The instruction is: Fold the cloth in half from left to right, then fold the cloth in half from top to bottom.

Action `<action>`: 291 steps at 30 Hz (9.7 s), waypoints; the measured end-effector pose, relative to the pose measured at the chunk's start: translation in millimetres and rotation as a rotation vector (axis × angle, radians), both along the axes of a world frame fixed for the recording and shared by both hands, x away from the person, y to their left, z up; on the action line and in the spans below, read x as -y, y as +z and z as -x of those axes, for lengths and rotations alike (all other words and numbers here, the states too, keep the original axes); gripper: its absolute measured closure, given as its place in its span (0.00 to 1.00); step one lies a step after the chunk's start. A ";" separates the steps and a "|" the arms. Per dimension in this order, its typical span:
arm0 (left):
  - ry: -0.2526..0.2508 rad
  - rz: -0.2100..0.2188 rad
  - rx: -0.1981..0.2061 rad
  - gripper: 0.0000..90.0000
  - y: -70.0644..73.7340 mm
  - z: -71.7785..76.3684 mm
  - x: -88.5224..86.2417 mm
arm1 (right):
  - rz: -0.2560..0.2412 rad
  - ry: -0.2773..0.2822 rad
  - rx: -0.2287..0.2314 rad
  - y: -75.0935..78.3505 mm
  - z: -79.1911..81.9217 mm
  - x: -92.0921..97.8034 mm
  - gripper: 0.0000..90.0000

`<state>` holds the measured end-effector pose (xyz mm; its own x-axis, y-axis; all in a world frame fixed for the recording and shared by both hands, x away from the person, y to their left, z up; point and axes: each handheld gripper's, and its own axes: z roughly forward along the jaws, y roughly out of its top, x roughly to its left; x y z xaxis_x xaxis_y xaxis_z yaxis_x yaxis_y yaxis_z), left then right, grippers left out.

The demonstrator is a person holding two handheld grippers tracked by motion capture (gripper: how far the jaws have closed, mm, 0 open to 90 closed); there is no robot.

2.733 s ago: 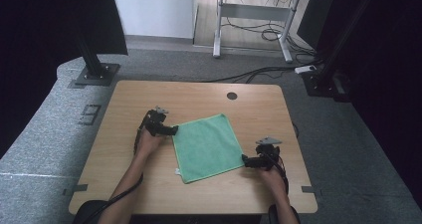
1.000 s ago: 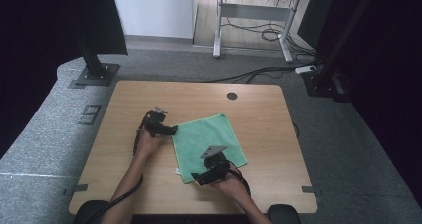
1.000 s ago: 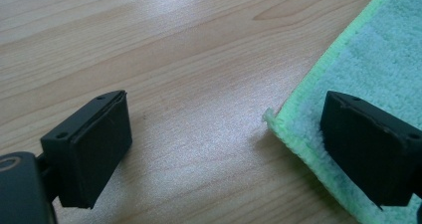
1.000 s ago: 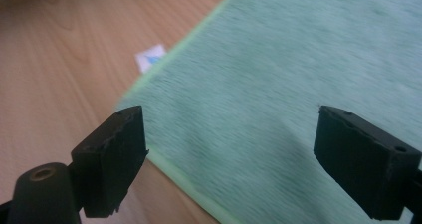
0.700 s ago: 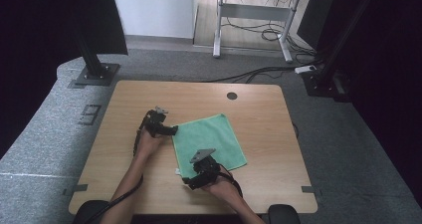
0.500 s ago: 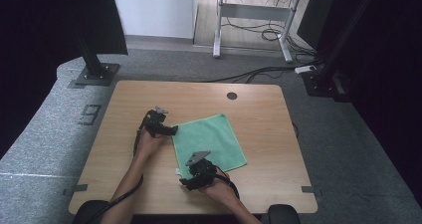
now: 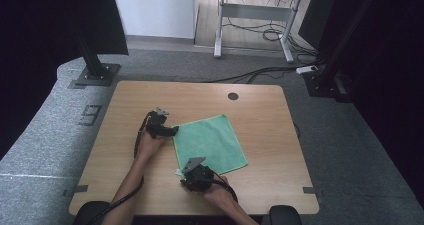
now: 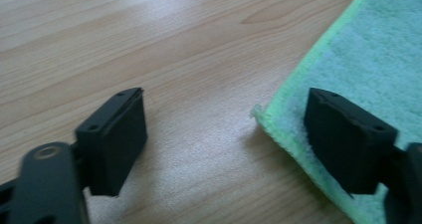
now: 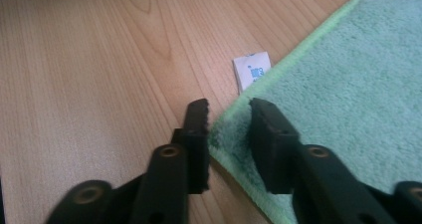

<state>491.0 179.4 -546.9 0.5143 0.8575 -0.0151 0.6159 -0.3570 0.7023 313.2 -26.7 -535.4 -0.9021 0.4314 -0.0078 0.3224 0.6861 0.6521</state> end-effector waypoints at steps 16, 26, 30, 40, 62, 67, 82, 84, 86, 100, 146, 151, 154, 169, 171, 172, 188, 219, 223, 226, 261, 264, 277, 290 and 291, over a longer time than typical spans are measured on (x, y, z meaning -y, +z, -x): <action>-0.069 0.028 0.024 0.94 1.1 17.4 11.6 | -0.031 -0.031 -0.043 -0.7 -7.1 4.6 0.93; -0.043 0.060 -0.024 0.95 4.1 23.1 -3.5 | -0.053 0.007 -0.059 0.5 -3.2 -5.7 0.93; -0.023 0.055 -0.035 0.95 9.5 28.9 -16.9 | -0.070 0.048 -0.047 5.1 0.8 -17.7 0.93; -0.033 0.094 -0.015 0.94 31.0 24.9 -15.3 | -0.114 0.027 -0.008 23.6 1.0 -6.3 0.93; -0.105 0.095 0.003 0.93 43.6 0.2 44.6 | -0.156 -0.130 0.034 36.9 -7.0 67.6 0.94; -0.119 0.086 0.003 0.93 41.6 -3.9 58.7 | -0.154 -0.153 0.033 33.9 -8.4 78.6 0.94; -0.169 0.051 0.030 0.93 50.2 -16.2 97.1 | -0.167 -0.221 0.058 40.4 -9.6 111.2 0.94; -0.178 0.052 0.035 0.93 51.6 -18.0 104.8 | -0.167 -0.232 0.063 41.0 -9.6 117.9 0.94; -0.187 0.048 0.032 0.93 52.1 -19.3 109.9 | -0.169 -0.244 0.062 41.3 -8.9 122.4 0.94; -0.201 0.018 -0.008 0.89 31.3 -30.8 130.6 | -0.133 -0.290 0.035 25.0 -16.1 138.1 0.94; -0.290 0.034 -0.025 0.14 24.5 42.5 103.3 | -0.007 -0.426 0.042 9.8 -44.8 166.1 0.46; -0.305 0.022 -0.044 0.10 15.6 57.8 101.2 | 0.027 -0.428 0.021 -0.5 -47.5 169.8 0.44; -0.297 0.017 -0.053 0.10 10.4 63.3 100.5 | 0.014 -0.429 0.017 -1.4 -48.3 170.5 0.43; -0.249 -0.034 -0.046 0.05 -0.6 61.5 91.2 | -0.036 -0.377 -0.010 -5.3 -41.1 162.5 0.45; -0.235 -0.031 -0.047 0.05 -0.7 60.8 85.3 | -0.041 -0.354 -0.010 -5.7 -38.5 154.5 0.45; -0.235 -0.031 -0.047 0.05 -0.7 60.8 85.3 | -0.041 -0.354 -0.010 -5.7 -38.5 154.5 0.45; -0.176 -0.031 -0.048 0.05 -0.4 54.1 55.1 | -0.048 -0.297 0.012 -7.2 -38.7 115.2 0.41; -0.224 0.042 0.015 0.06 29.5 101.4 21.7 | -0.084 -0.341 0.066 9.1 -43.6 121.9 0.21; -0.232 0.027 0.014 0.05 31.3 113.3 14.5 | -0.086 -0.361 0.073 12.0 -44.6 130.5 0.17; -0.230 0.010 0.020 0.04 30.8 121.9 8.9 | -0.082 -0.373 0.078 13.5 -44.4 137.2 0.15; -0.168 -0.046 -0.036 0.00 -2.1 136.3 -23.0 | -0.070 -0.499 0.037 -20.5 -54.6 179.0 0.00; -0.166 -0.043 -0.042 0.00 -2.2 135.6 -23.5 | -0.076 -0.498 0.043 -21.2 -54.3 179.2 0.00; -0.166 -0.043 -0.042 0.00 -2.2 135.5 -23.5 | -0.076 -0.498 0.043 -21.2 -54.4 179.2 0.00; -0.177 -0.046 0.002 0.00 8.4 131.0 -10.9 | -0.069 -0.490 0.038 -18.0 -55.2 175.4 0.00; -0.179 -0.037 0.007 0.00 10.7 129.8 -8.8 | -0.070 -0.490 0.039 -17.3 -55.4 174.7 0.00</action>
<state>361.2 188.2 -536.3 0.6584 0.7524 0.0188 0.5358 -0.4861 0.6903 368.6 -201.4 -552.7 -0.5929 0.8053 0.0062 0.5702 0.4143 0.7094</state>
